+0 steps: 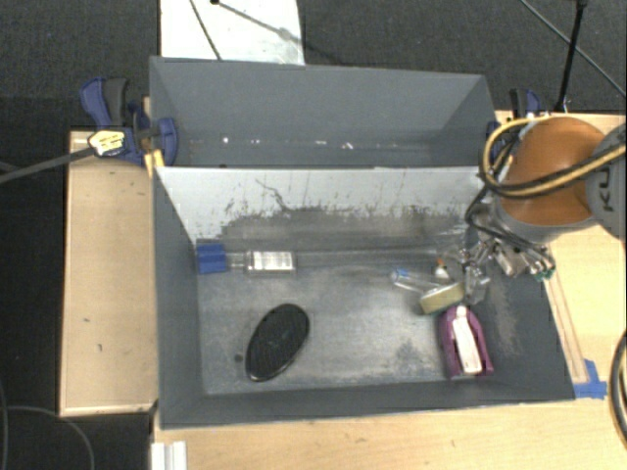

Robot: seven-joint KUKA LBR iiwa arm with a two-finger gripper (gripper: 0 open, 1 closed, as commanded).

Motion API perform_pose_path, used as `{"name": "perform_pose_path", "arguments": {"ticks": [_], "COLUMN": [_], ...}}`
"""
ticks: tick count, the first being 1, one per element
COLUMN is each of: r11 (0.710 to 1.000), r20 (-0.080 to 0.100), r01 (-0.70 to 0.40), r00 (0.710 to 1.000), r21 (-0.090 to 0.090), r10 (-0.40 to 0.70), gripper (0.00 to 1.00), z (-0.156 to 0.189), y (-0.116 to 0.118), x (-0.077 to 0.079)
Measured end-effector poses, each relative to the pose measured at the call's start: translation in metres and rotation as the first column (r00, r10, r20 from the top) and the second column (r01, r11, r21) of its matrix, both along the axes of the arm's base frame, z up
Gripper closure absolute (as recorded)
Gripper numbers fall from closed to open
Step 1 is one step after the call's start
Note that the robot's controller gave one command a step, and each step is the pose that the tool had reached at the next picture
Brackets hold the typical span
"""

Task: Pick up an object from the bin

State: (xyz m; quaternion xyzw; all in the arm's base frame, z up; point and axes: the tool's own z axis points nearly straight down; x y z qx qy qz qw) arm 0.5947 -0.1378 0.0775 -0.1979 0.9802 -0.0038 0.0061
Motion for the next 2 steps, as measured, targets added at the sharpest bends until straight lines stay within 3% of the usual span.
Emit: {"name": "perform_pose_path", "arguments": {"ticks": [1, 2], "r11": [1.000, 1.000], "r20": [-0.006, -0.002], "r01": [0.004, 0.017], "r00": [1.000, 1.000], "r21": [0.005, 0.003], "r10": [-0.004, -0.017], "gripper": [1.00, 1.00], "z": [0.035, 0.139], "y": [0.010, 0.017], "x": [-0.002, -0.022]}}
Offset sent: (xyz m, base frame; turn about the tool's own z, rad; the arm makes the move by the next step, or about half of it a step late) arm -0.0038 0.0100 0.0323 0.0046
